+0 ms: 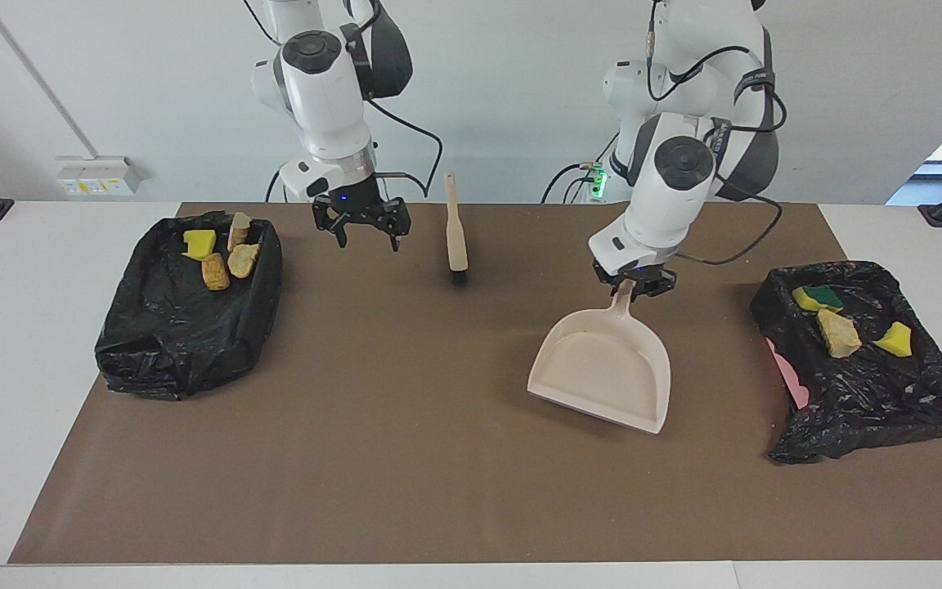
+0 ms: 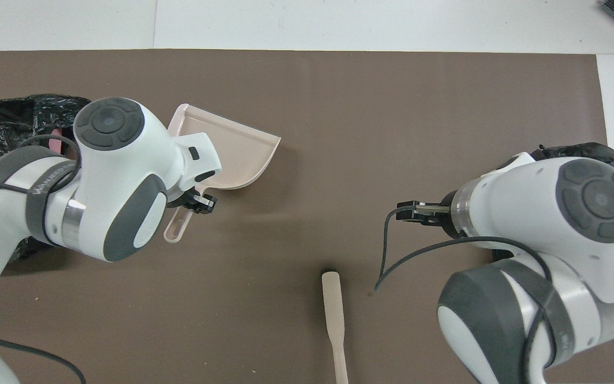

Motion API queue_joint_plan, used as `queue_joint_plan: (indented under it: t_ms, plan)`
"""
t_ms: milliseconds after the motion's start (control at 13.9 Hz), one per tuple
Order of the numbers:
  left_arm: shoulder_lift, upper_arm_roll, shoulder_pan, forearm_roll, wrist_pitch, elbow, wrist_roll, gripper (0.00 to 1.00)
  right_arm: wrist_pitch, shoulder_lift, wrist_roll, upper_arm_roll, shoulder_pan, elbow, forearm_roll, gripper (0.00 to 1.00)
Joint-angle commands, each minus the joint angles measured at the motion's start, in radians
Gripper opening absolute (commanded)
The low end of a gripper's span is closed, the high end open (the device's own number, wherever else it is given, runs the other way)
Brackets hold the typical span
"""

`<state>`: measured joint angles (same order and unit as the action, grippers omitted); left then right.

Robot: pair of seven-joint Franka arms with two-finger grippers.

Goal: Sweep and dump trash in bin
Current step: 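Set the empty dustpan on the mat center with the left gripper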

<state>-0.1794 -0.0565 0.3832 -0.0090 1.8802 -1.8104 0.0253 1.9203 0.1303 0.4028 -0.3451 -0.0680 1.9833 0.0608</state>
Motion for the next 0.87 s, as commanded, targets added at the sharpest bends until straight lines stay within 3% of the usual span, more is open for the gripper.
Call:
queue_joint_plan:
  t_ms: [0,217,505,650,794]
  plan:
    - [-0.125,0.024,0.109,-0.058,-0.004,0.167,0.105,0.00,-0.041,-0.006,-0.064,0.116,0.029,-0.066,-0.079,1.00]
    - [-0.265,0.023,0.164,-0.077,0.011,0.362,0.267,0.00,-0.130,-0.006,-0.073,0.233,0.039,-0.157,-0.085,1.00]
    - [-0.496,0.033,0.220,-0.075,-0.004,0.644,0.411,0.00,-0.311,-0.001,-0.310,0.366,0.040,-0.289,-0.087,1.00]
    - [-0.573,0.040,0.229,-0.065,-0.004,0.724,0.477,0.00,-0.439,-0.003,-0.430,0.417,0.022,-0.412,-0.087,1.00]
    - [-0.586,0.041,0.230,-0.057,0.010,0.727,0.487,0.00,-0.483,0.002,-0.463,0.451,0.039,-0.425,-0.087,1.00]
